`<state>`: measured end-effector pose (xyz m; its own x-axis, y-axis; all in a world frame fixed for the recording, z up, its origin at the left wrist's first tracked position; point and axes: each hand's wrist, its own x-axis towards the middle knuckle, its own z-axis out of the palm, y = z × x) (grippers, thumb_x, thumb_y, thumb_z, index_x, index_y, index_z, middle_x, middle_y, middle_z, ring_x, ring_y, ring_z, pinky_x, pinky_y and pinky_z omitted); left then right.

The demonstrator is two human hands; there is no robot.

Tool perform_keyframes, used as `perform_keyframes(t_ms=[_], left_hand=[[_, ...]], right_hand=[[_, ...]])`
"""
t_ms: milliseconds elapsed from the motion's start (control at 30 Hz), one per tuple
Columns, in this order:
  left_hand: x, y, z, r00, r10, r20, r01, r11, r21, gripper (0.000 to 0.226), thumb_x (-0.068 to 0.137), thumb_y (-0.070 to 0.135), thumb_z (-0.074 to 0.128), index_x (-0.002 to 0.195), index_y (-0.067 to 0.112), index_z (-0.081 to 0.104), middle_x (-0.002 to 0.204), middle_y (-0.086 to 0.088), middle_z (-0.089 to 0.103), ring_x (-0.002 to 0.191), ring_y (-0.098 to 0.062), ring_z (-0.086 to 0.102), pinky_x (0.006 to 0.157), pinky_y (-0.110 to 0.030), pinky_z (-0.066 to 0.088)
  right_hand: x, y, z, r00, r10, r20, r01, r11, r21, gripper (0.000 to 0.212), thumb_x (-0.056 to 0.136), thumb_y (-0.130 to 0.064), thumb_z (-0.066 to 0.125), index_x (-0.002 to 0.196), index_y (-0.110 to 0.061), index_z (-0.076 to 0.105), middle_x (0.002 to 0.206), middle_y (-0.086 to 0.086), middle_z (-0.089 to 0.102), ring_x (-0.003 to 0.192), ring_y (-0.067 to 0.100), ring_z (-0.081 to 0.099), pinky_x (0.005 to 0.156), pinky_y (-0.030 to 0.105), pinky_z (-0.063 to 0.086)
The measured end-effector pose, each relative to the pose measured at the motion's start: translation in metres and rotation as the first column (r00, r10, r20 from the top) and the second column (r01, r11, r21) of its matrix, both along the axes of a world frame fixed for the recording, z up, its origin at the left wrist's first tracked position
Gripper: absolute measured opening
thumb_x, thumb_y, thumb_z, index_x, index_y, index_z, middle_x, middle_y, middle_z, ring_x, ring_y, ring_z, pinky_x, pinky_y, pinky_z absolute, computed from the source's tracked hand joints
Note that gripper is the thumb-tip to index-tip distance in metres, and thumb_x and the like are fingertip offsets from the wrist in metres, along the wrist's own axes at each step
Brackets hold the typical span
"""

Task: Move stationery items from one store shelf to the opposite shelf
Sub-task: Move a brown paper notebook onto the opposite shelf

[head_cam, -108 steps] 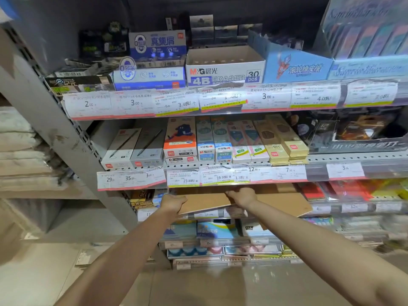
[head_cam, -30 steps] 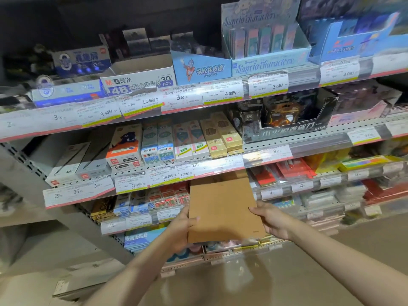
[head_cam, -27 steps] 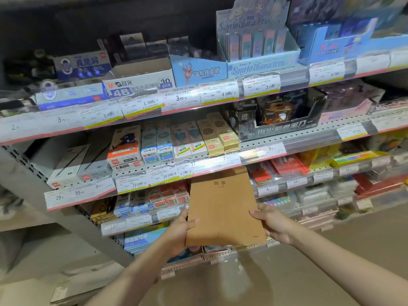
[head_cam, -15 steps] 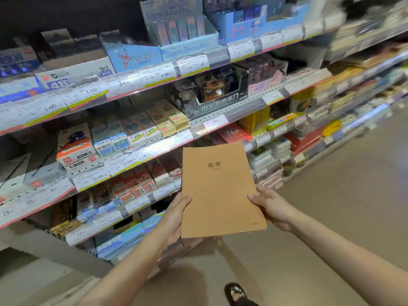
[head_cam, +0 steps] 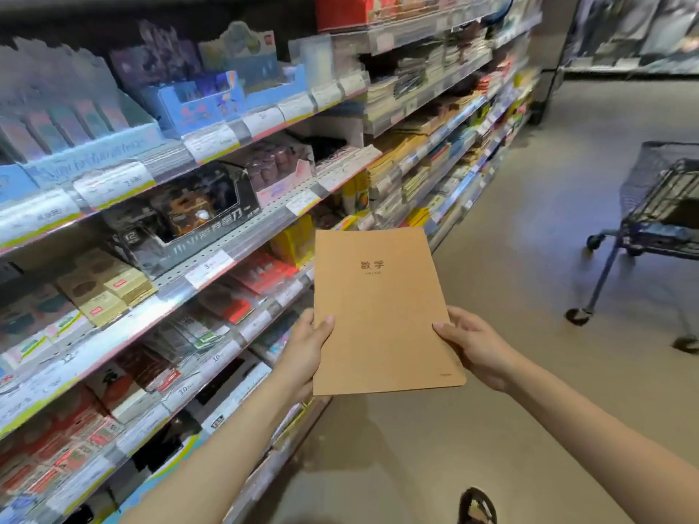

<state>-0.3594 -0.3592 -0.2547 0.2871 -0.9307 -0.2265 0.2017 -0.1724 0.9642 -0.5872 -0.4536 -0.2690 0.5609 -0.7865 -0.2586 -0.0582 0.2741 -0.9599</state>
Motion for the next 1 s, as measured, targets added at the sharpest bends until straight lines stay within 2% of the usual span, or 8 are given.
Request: perform_keyframes(t_ms=[133,300,433,567,667,733,867,1000], left_hand=[[-0.050,-0.080,0.016,0.996,-0.078,0.032,0.080,0.994,-0.070,0.013,0.097,0.008,0.039,0.099,0.012,0.052,0.078,0.004,0.071,0.060,-0.003,0.067,0.052,-0.018,0.052],[-0.110,-0.192,0.030,0.987,-0.119,0.110,0.131,0.986,-0.102,0.014,0.096,0.007,0.040,0.107,0.006,0.049,0.094,-0.011,0.063,0.058,-0.002,0.066,0.051,-0.017,0.051],[-0.157,-0.276,0.041,0.976,-0.141,0.164,0.160,0.981,-0.109,0.021,0.095,0.005,0.041,0.114,0.002,0.048,0.093,-0.013,0.063,0.056,-0.001,0.066,0.048,-0.015,0.050],[-0.201,-0.342,0.051,0.969,-0.166,0.185,0.194,0.970,-0.147,0.017,0.095,0.003,0.040,0.109,0.000,0.048,0.083,-0.011,0.061,0.048,0.004,0.062,0.043,-0.010,0.046],[-0.223,-0.383,0.052,0.972,-0.184,0.145,0.207,0.965,-0.161,0.014,0.096,0.005,0.041,0.105,0.005,0.051,0.068,0.002,0.067,0.050,0.004,0.063,0.045,-0.011,0.046],[-0.233,-0.410,0.049,0.976,-0.202,0.079,0.212,0.966,-0.148,0.012,0.096,0.009,0.041,0.100,0.010,0.053,0.069,0.008,0.070,0.056,0.000,0.066,0.047,-0.015,0.050],[-0.246,-0.471,0.043,0.974,-0.222,0.048,0.226,0.967,-0.117,0.011,0.097,0.012,0.041,0.099,0.013,0.052,0.086,-0.002,0.066,0.058,-0.001,0.067,0.048,-0.016,0.051],[-0.250,-0.550,0.036,0.968,-0.248,0.038,0.250,0.965,-0.076,0.010,0.096,0.015,0.043,0.098,0.013,0.052,0.088,-0.002,0.065,0.059,-0.003,0.067,0.048,-0.017,0.051]], right_hand=[[-0.050,-0.054,0.010,0.993,-0.120,0.017,0.120,0.993,-0.022,0.020,0.096,-0.014,0.042,0.108,-0.016,0.059,0.083,-0.007,0.071,0.074,0.014,0.060,0.063,0.028,0.038],[-0.113,-0.136,0.035,0.971,-0.233,0.044,0.236,0.970,-0.054,0.022,0.097,-0.009,0.038,0.098,-0.018,0.058,0.086,-0.002,0.068,0.075,0.013,0.061,0.068,0.029,0.043],[-0.159,-0.204,0.045,0.951,-0.303,0.053,0.306,0.950,-0.055,0.022,0.098,-0.015,0.036,0.107,-0.014,0.056,0.091,-0.001,0.066,0.078,0.011,0.060,0.067,0.025,0.045],[-0.193,-0.266,0.047,0.919,-0.380,0.104,0.383,0.924,-0.008,0.028,0.098,-0.019,0.037,0.122,-0.013,0.051,0.109,-0.003,0.062,0.096,0.008,0.056,0.094,0.025,0.043],[-0.212,-0.304,0.049,0.916,-0.385,0.114,0.392,0.919,-0.040,0.030,0.096,-0.008,0.040,0.125,-0.015,0.046,0.115,0.001,0.062,0.097,0.012,0.061,0.079,0.022,0.052],[-0.222,-0.329,0.049,0.914,-0.391,0.107,0.399,0.915,-0.062,0.032,0.095,-0.004,0.039,0.124,-0.016,0.044,0.116,0.002,0.063,0.099,0.018,0.061,0.080,0.030,0.052],[-0.233,-0.385,0.046,0.886,-0.445,0.132,0.456,0.887,-0.069,0.033,0.094,-0.001,0.040,0.123,-0.017,0.045,0.111,0.002,0.063,0.100,0.023,0.059,0.081,0.036,0.049],[-0.236,-0.456,0.039,0.867,-0.481,0.131,0.493,0.866,-0.088,0.031,0.094,-0.001,0.040,0.120,-0.016,0.047,0.108,0.000,0.064,0.097,0.022,0.061,0.084,0.038,0.050]])
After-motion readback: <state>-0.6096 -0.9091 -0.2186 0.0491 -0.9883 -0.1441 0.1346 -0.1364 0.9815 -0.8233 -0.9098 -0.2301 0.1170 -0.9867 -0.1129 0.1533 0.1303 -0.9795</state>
